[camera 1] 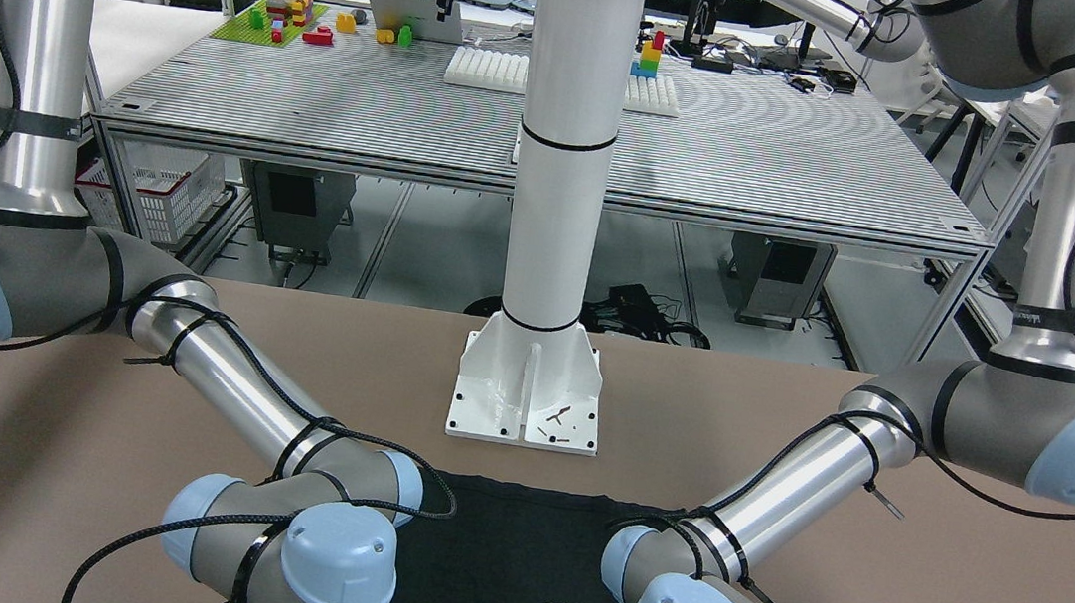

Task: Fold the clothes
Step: 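Fold both sleeves inward onto the shirt's printed chest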

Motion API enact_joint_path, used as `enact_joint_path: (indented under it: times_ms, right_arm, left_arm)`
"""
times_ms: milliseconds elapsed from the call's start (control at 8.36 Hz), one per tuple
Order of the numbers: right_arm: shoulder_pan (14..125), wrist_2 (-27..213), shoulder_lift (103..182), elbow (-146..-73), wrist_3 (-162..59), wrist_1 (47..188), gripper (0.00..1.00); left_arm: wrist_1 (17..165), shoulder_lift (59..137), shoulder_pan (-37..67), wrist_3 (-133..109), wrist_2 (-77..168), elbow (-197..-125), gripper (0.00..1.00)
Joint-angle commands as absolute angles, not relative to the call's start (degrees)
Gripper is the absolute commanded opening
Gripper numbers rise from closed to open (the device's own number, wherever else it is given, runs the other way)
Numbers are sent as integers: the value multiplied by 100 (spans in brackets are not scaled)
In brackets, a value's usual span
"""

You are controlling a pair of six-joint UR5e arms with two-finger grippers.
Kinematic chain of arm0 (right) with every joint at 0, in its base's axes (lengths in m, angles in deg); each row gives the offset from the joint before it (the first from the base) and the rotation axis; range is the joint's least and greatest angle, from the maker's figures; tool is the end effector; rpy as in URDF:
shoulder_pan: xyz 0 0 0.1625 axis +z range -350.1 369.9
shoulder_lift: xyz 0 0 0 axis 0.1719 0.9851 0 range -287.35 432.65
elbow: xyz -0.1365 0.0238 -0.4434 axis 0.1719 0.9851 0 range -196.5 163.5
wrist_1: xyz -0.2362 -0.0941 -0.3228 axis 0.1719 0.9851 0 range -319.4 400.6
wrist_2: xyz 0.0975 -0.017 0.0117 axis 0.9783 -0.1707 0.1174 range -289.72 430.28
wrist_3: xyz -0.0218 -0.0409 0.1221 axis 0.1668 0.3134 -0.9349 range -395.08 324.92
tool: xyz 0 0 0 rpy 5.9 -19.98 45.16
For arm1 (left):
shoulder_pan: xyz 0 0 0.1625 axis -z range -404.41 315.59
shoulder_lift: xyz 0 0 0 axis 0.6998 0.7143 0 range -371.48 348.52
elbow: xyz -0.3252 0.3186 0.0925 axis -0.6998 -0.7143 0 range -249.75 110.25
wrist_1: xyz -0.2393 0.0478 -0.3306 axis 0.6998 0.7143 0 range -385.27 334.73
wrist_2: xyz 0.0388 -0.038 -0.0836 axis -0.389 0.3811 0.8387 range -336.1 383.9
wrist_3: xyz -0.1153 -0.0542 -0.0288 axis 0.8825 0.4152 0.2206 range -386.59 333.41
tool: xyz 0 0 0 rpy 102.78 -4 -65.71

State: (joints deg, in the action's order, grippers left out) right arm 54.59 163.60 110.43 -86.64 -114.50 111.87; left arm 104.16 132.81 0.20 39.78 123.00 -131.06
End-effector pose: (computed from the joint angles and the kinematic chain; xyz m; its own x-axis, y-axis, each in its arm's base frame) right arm -0.5226 -0.6939 0.2435 0.5619 0.2981 0.7716 -0.5768 0.8098 0.1071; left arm 0.5521 -0.7030 0.2298 0.5123 0.0505 -0.8573 0.4215 0.8550 0.3022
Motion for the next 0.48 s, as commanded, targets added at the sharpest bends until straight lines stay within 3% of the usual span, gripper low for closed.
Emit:
enact_joint_path:
  times_ms: [0,120,239,359]
  right_arm:
    - [5419,16196,10764,-8331,-11471,11126,9]
    - [5419,16187,10728,-8330,-11471,11117,85]
    - [5419,16178,10701,-8356,-11471,11117,93]
    - [5428,16186,10745,-8443,-11454,11117,94]
  left_arm:
    - [10419,13275,128,3968,12488,-13118,94]
    - [10419,13283,155,3977,12567,-13136,94]
    - [10489,13284,164,3985,12629,-13145,94]
    - [10533,13292,164,4081,12629,-13197,94]
